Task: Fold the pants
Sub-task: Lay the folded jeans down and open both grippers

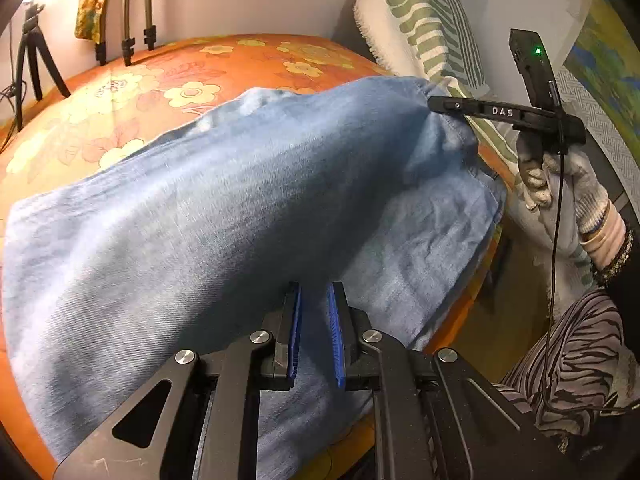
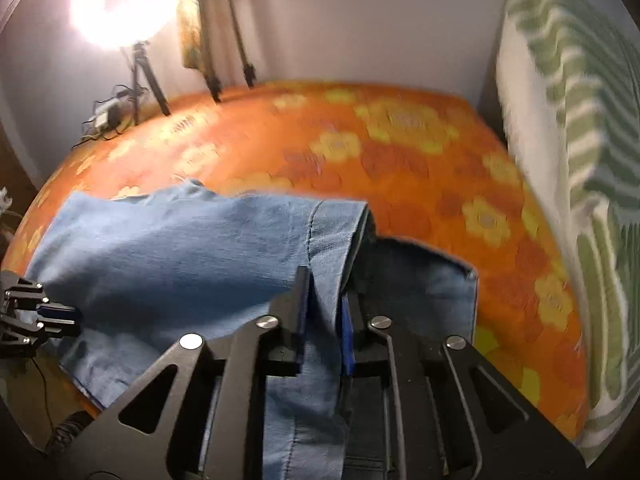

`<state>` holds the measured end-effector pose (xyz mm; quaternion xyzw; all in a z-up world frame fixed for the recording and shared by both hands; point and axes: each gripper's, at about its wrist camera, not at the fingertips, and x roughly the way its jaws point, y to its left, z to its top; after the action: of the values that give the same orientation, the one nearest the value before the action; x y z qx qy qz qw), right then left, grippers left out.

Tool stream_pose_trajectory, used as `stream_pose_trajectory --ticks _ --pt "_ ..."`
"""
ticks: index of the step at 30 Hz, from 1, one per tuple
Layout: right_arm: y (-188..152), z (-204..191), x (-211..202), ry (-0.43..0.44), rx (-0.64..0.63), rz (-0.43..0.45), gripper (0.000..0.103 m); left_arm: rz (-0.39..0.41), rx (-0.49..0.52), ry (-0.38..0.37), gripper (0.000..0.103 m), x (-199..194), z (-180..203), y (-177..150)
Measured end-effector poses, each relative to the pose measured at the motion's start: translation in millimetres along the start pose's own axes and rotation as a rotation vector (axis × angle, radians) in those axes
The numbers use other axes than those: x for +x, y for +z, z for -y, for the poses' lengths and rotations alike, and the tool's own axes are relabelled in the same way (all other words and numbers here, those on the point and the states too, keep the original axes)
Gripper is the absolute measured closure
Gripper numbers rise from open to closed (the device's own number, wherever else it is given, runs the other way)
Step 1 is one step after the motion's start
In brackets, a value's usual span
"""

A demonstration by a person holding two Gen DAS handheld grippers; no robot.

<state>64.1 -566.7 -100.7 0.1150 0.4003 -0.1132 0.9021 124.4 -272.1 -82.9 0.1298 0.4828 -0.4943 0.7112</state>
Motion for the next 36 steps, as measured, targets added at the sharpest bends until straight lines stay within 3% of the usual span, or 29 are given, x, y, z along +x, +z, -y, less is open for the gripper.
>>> stream_pose_trajectory --ticks 4,7,14,22,24,28,30,33,36 --pt "1.5 21.9 -16.5 0.022 0.092 0.035 0.071 0.020 0.003 0.008 0.091 -8.3 -1.5 -0.4" --pt "-12.6 40.4 -31.7 0.110 0.194 0.034 0.068 0.045 -0.011 0.012 0.091 -20.6 -5.9 -2.5" --pt "-71.1 57.3 -46.2 0.235 0.305 -0.073 0.058 0.078 -0.045 0.042 0.091 -44.3 -23.4 -14.1" --pt "-101.1 45.4 -17.9 0.310 0.314 -0.183 0.058 0.108 -0.126 0.067 0.091 -60.2 -41.8 -23.0" --pt "-101.5 32.0 -15.6 0.282 0.263 -0.188 0.055 0.112 -0.124 0.079 0.091 -62.8 -42.0 -23.8" --pt "-99.7 25.6 -22.6 0.265 0.261 -0.168 0.069 0.122 -0.114 0.093 0.091 -67.3 -41.4 -23.7" --pt "-96.4 23.5 -35.7 0.269 0.259 -0.130 0.072 0.128 -0.112 0.101 0.091 -70.4 -43.0 -23.1" --pt "-89.0 18.6 -62.0 0.293 0.251 -0.062 0.085 0.136 -0.114 0.112 0.091 -74.2 -46.3 -22.4" --pt "-85.9 26.7 -84.0 0.315 0.286 -0.017 0.087 0.140 -0.119 0.123 0.091 -79.0 -50.9 -23.9"
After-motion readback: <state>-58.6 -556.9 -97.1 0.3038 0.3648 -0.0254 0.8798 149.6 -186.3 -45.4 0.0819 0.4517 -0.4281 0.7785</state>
